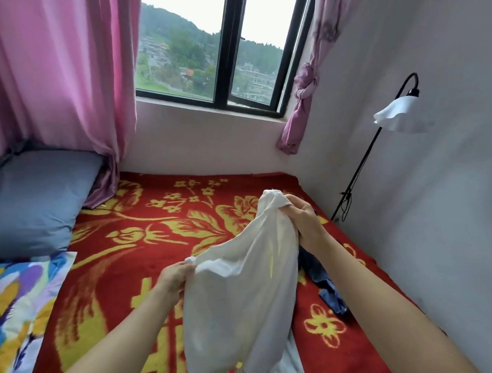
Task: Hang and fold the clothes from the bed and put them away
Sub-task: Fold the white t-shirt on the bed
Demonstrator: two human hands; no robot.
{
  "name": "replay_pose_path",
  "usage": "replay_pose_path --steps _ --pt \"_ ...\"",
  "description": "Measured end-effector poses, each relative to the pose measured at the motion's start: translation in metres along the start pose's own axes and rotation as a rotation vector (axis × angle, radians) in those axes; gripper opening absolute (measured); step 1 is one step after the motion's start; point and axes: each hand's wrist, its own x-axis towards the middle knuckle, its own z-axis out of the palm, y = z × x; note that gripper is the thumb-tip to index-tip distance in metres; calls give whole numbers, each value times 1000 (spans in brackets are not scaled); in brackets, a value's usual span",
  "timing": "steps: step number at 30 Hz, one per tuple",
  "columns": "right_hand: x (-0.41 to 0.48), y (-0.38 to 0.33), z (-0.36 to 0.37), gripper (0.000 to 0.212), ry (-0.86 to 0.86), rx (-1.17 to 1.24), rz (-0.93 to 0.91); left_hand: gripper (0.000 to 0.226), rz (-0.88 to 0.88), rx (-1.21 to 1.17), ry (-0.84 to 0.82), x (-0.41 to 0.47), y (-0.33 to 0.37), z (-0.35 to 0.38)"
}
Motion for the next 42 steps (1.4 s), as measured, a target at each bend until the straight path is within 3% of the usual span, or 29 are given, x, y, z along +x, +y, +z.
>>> replay_pose_path --steps 5,7,10,13,16,18,21,25,29,31,34,36,38,42 --pt "-15 49 -17 27 124 -57 104 17 397 -81 84 -4 37 -23" --pt "-22 73 -22 29 145 -146 185 18 517 -6 67 -12 50 -22" --pt "-30 91 -19 13 13 -366 335 11 724 247 67 -31 62 -4" --pt "-26 85 -3 55 -142 -464 288 7 881 461 -27 -53 66 21" --pt "-21 76 30 68 -311 -434 147 6 954 599 -108 -66 60 39" --pt "-20 76 54 54 -368 -338 98 12 936 639 -133 -73 55 44" --pt "-16 77 78 12 -285 -261 41 13 886 637 -148 -77 55 34" --pt "-9 74 87 30 -308 -328 54 10 762 631 -122 -68 57 2" --pt "-4 62 85 6 -226 -161 73 70 540 634 -154 -51 40 -25" --pt "-1 52 79 10 -219 -36 65 95 452 690 -194 -43 34 -36" --pt "-1 35 68 21 -275 92 45 111 390 707 -290 -41 27 -46" --pt "-2 25 60 28 -299 145 33 100 335 630 -388 -42 26 -45" --pt "-4 16 52 36 -302 164 21 71 323 642 -418 -45 26 -40" --pt "-12 10 30 26 -221 161 21 50 404 580 -425 -46 27 -33"
